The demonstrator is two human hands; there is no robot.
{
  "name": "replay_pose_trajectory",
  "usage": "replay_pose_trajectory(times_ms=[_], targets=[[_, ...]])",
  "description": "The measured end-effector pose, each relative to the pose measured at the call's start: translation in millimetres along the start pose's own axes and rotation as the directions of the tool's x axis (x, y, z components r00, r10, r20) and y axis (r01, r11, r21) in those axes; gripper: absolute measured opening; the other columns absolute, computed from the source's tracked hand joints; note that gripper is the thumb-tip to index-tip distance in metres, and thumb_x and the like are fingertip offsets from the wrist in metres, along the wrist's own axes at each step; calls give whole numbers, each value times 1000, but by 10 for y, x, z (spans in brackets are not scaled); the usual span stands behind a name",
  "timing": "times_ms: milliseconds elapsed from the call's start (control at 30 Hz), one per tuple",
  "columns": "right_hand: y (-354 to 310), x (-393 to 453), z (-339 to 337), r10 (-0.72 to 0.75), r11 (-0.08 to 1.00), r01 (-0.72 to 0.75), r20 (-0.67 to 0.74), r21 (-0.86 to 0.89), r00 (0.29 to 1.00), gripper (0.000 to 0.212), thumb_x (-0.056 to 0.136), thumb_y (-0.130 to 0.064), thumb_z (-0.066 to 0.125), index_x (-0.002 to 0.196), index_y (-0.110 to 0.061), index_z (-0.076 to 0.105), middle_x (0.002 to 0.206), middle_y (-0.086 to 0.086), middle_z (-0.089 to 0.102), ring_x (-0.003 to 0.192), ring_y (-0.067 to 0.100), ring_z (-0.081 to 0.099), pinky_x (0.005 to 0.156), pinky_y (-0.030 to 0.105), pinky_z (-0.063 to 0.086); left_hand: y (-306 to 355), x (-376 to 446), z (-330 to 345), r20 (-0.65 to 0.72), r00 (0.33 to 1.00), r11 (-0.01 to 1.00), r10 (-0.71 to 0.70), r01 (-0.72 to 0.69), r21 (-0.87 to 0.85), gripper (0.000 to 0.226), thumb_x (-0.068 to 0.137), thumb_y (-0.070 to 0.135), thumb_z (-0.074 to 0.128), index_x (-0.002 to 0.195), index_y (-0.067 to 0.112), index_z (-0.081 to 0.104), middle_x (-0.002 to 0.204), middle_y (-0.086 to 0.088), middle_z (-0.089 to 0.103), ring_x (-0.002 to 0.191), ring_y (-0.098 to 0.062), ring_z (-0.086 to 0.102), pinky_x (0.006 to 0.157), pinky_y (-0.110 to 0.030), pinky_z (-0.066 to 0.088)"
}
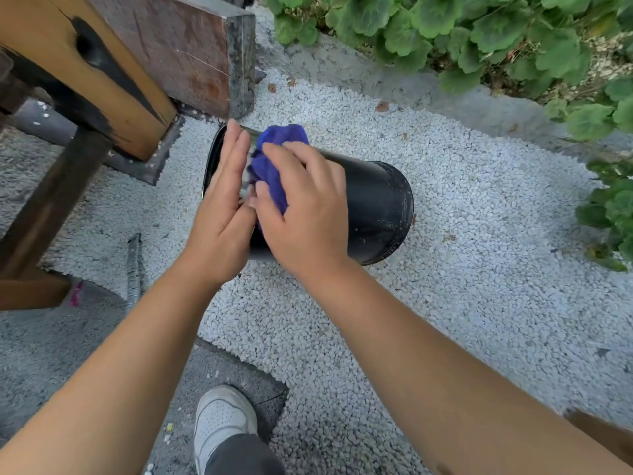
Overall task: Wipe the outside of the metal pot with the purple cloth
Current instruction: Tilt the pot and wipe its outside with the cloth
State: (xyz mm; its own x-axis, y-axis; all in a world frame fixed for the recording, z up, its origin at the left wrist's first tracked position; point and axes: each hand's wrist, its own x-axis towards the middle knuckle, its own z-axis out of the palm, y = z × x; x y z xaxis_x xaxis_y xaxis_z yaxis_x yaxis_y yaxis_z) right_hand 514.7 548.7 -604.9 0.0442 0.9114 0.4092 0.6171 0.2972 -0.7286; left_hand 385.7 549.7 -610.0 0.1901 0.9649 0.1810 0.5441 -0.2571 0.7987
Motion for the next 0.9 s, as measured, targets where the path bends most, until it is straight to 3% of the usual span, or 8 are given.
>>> replay_pose_trajectory(times_ms=[233, 333, 433, 533, 633, 733, 800, 900], targets=[[550, -63, -55, -83, 978, 78, -16, -193, 996, 37, 89, -24, 60, 122, -6, 64, 129, 16, 59, 115, 38, 54, 104, 43, 39, 18, 148, -8, -11, 1000, 991, -8, 9, 132, 68, 93, 2, 37, 156, 1, 12, 166, -17, 2, 148, 0, 1, 120, -15, 2], [756, -50, -115, 0, 980, -11, -55, -198, 998, 37, 90, -23, 60, 122, -5, 63, 129, 16, 59, 115, 36, 53, 106, 40, 37, 75, 200, 9, -26, 999, 992, -35, 37, 118, 68, 93, 3, 37, 157, 4, 12, 166, -14, 3, 146, 4, 3, 115, -8, 7], [952, -47, -190, 99, 968, -104, -35, -226, 994, 39, 91, -26, 56, 125, -6, 60, 133, 14, 56, 116, 36, 50, 104, 41, 37, 98, 257, -39, -81, 992, 992, -95, 102, 81, 68, 95, 5, 45, 157, 9, 18, 166, -8, 11, 143, 7, 12, 100, 6, 18], [1103, -56, -245, 164, 957, -160, -4, -240, 987, 42, 93, -30, 51, 130, -9, 55, 139, 12, 50, 120, 37, 45, 103, 42, 38, 91, 271, -95, -169, 971, 983, -171, 179, 34, 68, 95, 12, 55, 156, 16, 26, 159, 7, 31, 135, 18, 30, 107, -2, 25], [1179, -44, -264, 193, 958, -190, -4, -214, 981, 42, 93, -28, 54, 132, -11, 54, 141, 11, 48, 123, 38, 42, 103, 46, 40, 96, 108, -49, -173, 960, 974, -219, 224, 10, 64, 94, 14, 58, 153, 24, 36, 139, 12, 59, 115, 14, 55, 101, -13, 43], [1186, -25, -253, 205, 960, -205, -17, -193, 979, 41, 93, -26, 54, 132, -11, 54, 141, 11, 49, 121, 37, 42, 103, 43, 38, 37, -106, 57, -208, 945, 967, -251, 256, -2, 45, 93, 13, 58, 138, 20, 55, 100, 26, 69, 87, 15, 61, 80, -2, 42], [1177, 17, -256, 193, 966, -196, -32, -171, 981, 39, 92, -22, 55, 129, -9, 56, 137, 10, 53, 119, 33, 45, 103, 36, 35, -8, -124, 61, -239, 936, 964, -259, 264, -9, 24, 92, 15, 59, 114, 19, 65, 77, 33, 65, 75, 17, 58, 70, 0, 39], [1103, 148, -289, 225, 970, -231, -84, -71, 971, 31, 88, -11, 57, 119, -10, 60, 121, -6, 60, 112, 21, 49, 97, 16, 31, 26, 15, 12, -216, 936, 961, -277, 264, -86, 28, 91, 13, 60, 106, 36, 65, 67, 31, 63, 67, 14, 56, 67, -5, 41]])
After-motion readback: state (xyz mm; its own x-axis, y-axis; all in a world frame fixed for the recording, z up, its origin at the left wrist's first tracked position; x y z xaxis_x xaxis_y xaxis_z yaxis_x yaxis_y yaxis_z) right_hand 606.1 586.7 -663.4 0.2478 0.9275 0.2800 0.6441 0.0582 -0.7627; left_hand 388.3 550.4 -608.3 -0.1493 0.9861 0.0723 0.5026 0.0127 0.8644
